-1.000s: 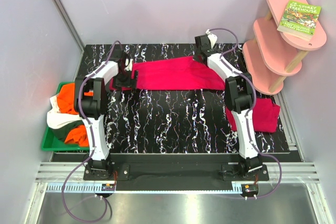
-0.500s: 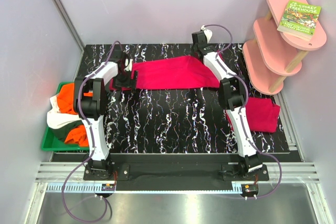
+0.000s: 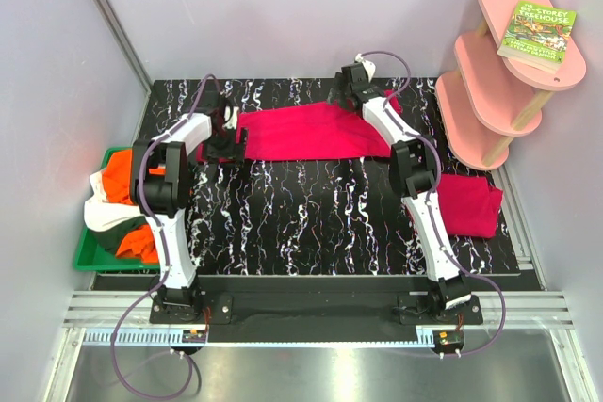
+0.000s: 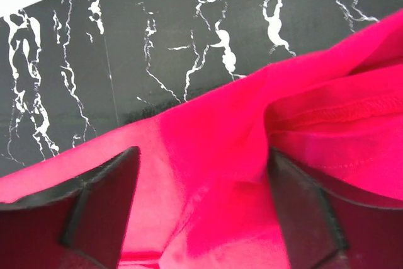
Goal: Fold and stack the t-shirts
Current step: Fold the other side of the tshirt into a rectangle
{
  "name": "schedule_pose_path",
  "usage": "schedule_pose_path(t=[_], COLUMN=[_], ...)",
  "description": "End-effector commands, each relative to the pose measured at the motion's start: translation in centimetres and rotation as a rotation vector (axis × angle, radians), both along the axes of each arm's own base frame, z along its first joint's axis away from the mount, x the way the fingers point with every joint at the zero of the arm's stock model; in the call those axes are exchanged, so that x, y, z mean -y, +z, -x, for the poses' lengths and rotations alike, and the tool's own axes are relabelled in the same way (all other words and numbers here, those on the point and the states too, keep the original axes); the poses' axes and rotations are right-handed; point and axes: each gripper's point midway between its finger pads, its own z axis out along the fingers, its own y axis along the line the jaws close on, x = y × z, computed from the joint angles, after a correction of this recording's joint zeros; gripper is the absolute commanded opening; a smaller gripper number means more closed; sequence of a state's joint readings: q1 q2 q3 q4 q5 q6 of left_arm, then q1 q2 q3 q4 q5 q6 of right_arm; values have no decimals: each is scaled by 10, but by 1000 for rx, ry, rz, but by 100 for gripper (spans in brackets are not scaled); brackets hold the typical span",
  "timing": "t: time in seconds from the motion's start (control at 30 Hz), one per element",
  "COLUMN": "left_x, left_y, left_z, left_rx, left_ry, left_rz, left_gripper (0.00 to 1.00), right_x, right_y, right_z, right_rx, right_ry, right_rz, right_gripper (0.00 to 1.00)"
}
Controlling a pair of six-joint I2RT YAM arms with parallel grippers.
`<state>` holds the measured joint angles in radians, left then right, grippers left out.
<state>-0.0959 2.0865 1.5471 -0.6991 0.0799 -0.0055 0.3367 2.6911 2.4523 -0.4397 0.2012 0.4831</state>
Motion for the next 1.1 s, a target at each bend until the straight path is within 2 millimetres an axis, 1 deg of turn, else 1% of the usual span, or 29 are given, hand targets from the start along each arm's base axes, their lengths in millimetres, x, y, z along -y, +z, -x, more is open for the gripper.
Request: schedule_pose_path(t=[0.0, 0.03, 0.1, 0.13, 0.17, 0.2, 0.23, 0.27, 0.3, 0.33, 0.37, 0.4, 0.43, 0.47, 0.5, 0.53, 0.6, 0.63, 0.7, 0.73, 0.77, 0.8, 0.87, 0.9, 0.93, 0.97, 1.0, 1.07], left_x=[15, 16, 17, 18, 19, 19, 20, 20, 20, 20, 20, 20, 20, 20, 20, 19, 19, 18, 17, 16, 15, 14, 12, 11, 8, 5, 3, -5], left_y=[5, 6, 9, 11, 13, 14, 14, 14, 14, 14, 12, 11, 10, 8, 8, 7, 7, 6, 8, 8, 10, 9, 9, 8, 6, 6, 5, 4], left_z=[11, 11, 9, 8, 8, 7, 8, 8, 8, 8, 8, 9, 9, 10, 10, 11, 12, 13, 13, 14, 15, 15, 18, 20, 22, 23, 25, 29], left_rx=[1, 6, 18, 21, 25, 28, 28, 26, 26, 26, 23, 20, 18, 8, 8, 5, 4, 0, 3, 1, 3, 3, -2, -6, -13, -16, -23, -38], left_ry=[-32, -33, -35, -37, -39, -40, -42, -42, -43, -43, -43, -42, -42, -42, -42, -41, -40, -39, -36, -35, -34, -32, -29, -26, -44, -41, -38, -25], left_rz=[47, 46, 49, 51, 55, 59, 60, 60, 61, 61, 61, 61, 61, 58, 58, 56, 53, 50, 43, 40, 36, 32, 21, 13, 0, -15, -20, -31], left_gripper=[83, 84, 84, 84, 84, 84, 84, 84, 84, 84, 84, 83, 83, 83, 83, 82, 82, 82, 82, 82, 82, 82, 82, 82, 82, 82, 82, 82], right_x=[2, 5, 6, 8, 10, 12, 16, 17, 20, 22, 26, 31, 33, 36, 42, 44, 48, 49, 49, 49, 49, 48, 52, 54, 58, 68, 73, 84], right_y=[101, 122, 139, 139, 157, 160, 145, 162, 141, 148, 142, 117, 114, 102, 82, 73, 51, 37, 27, 17, 13, 13, 3, 3, -4, -13, -14, -22], right_z=[-8, -8, -5, -1, 3, 6, 13, 18, 28, 35, 41, 52, 58, 64, 73, 78, 87, 89, 90, 89, 91, 89, 92, 90, 92, 101, 103, 115], right_rx=[190, 223, 245, 240, 266, 268, 236, 266, 219, 224, 209, 150, 139, 112, 66, 45, -5, -30, -55, -75, -89, -89, -118, -122, -146, -200, -218, -272], right_ry=[-27, -34, -37, -37, -39, -42, -45, -44, -32, -26, -30, -35, -31, -41, -55, -58, -73, -74, -79, -82, -81, -85, -103, -122, -142, -168, -204, -246], right_rz=[-6, -10, -17, -11, -20, -17, 0, -8, 15, 14, 21, 39, 43, 54, 61, 63, 65, 72, 75, 80, 82, 80, 94, 94, 107, 126, 113, 107], right_gripper=[96, 99, 100, 100, 100, 100, 100, 100, 100, 98, 90, 85, 77, 69, 53, 46, 39, 38, 36, 36, 36, 36, 40, 41, 44, 45, 45, 45])
